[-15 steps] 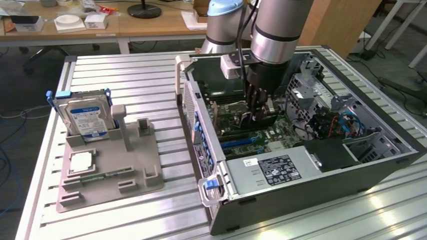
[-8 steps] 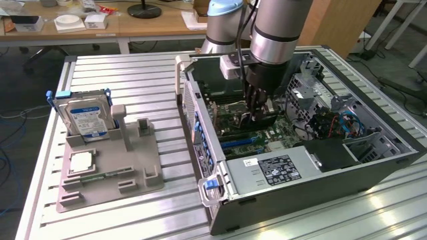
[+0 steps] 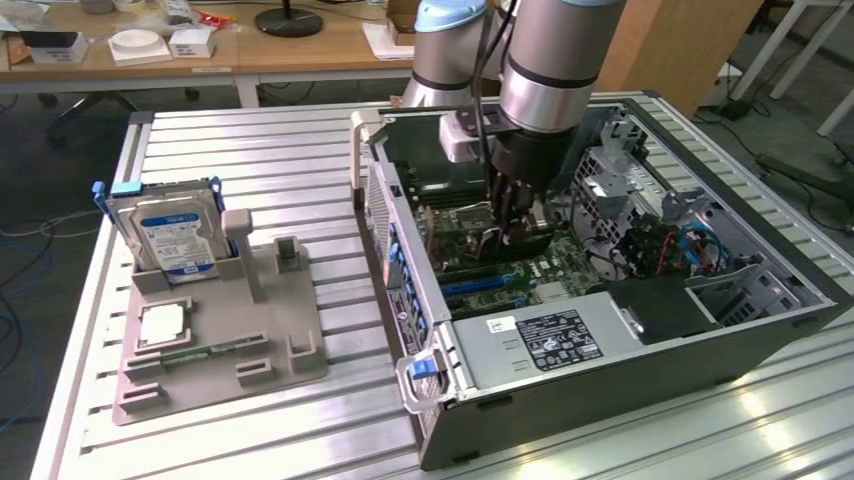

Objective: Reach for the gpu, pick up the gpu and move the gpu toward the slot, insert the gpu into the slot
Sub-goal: 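Insert the gpu into the slot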

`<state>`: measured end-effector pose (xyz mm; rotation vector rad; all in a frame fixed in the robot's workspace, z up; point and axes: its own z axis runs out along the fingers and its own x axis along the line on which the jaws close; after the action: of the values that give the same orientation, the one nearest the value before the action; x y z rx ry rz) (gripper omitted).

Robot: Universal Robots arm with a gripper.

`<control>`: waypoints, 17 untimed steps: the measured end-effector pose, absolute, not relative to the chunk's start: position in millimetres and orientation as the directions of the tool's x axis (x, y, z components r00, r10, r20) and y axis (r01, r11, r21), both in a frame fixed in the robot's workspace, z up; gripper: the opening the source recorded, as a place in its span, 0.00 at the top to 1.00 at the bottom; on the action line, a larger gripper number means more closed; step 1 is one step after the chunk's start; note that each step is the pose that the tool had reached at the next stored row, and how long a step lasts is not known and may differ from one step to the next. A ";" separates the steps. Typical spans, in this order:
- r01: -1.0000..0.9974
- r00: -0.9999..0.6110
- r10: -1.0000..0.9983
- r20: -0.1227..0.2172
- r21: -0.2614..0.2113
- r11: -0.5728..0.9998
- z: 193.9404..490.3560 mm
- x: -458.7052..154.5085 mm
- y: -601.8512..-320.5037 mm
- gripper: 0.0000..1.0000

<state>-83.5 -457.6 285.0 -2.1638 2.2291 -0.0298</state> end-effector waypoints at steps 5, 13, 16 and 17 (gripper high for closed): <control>-0.999 -0.030 -0.999 -0.012 -0.038 0.030 282.5 -83.6 -458.0 0.74; -0.999 -0.030 -1.000 -0.006 -0.038 0.030 278.2 -83.7 -459.9 0.74; -0.999 -0.029 -1.000 -0.006 -0.038 0.030 276.5 -86.4 -459.9 0.74; -0.999 -0.029 -1.000 -0.006 -0.038 0.030 275.6 -87.3 -459.9 0.74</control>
<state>-87.3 -459.9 275.6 -2.1666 2.2316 -0.0356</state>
